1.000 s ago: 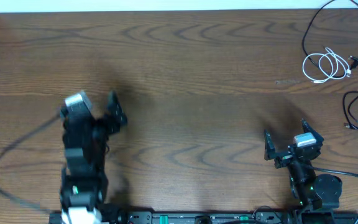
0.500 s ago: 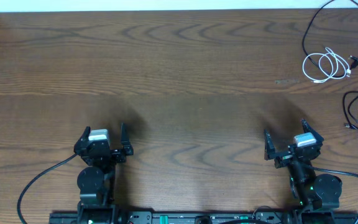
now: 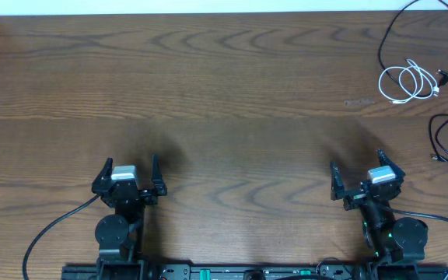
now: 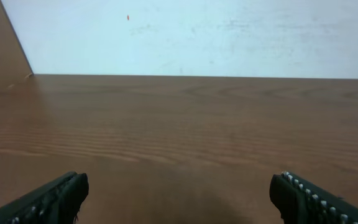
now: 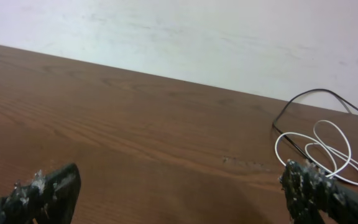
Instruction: Untangle cables
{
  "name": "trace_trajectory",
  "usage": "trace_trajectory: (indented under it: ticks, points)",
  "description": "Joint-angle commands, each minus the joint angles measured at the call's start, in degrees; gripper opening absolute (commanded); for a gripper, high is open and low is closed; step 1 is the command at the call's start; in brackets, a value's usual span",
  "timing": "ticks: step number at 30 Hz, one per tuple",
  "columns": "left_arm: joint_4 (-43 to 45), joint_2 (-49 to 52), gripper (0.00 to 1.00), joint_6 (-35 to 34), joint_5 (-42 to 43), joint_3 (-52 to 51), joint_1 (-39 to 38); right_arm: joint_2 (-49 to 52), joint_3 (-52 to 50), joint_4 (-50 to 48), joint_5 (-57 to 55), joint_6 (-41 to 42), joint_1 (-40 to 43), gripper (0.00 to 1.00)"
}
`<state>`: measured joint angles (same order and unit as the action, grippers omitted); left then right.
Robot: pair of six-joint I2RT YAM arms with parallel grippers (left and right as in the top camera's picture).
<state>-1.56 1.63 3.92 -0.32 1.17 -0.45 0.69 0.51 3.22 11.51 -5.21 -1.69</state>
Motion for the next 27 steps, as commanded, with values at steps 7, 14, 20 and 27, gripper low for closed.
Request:
trace_trajectory:
  ticks: [7,14,20,27]
  points:
    - [-2.6,0.8,0.98,0.8,-0.7,-0.9,-0.2,-0.3,-0.2,0.2,-0.4,0.3,-0.4,0.99]
    - [-2.5,-1.7,0.98,0.8,-0.7,-0.9,-0.2,-0.3,-0.2,0.2,-0.4,0.3,-0.4,0.99]
    - [-2.5,-1.5,0.98,0.8,-0.7,-0.9,-0.2,-0.3,-0.2,0.2,-0.4,0.3,-0.4,0.99]
    - [-2.5,-1.4,0.98,0.8,-0.7,-0.9,-0.2,-0.3,-0.2,0.2,-0.4,0.3,-0.4,0.99]
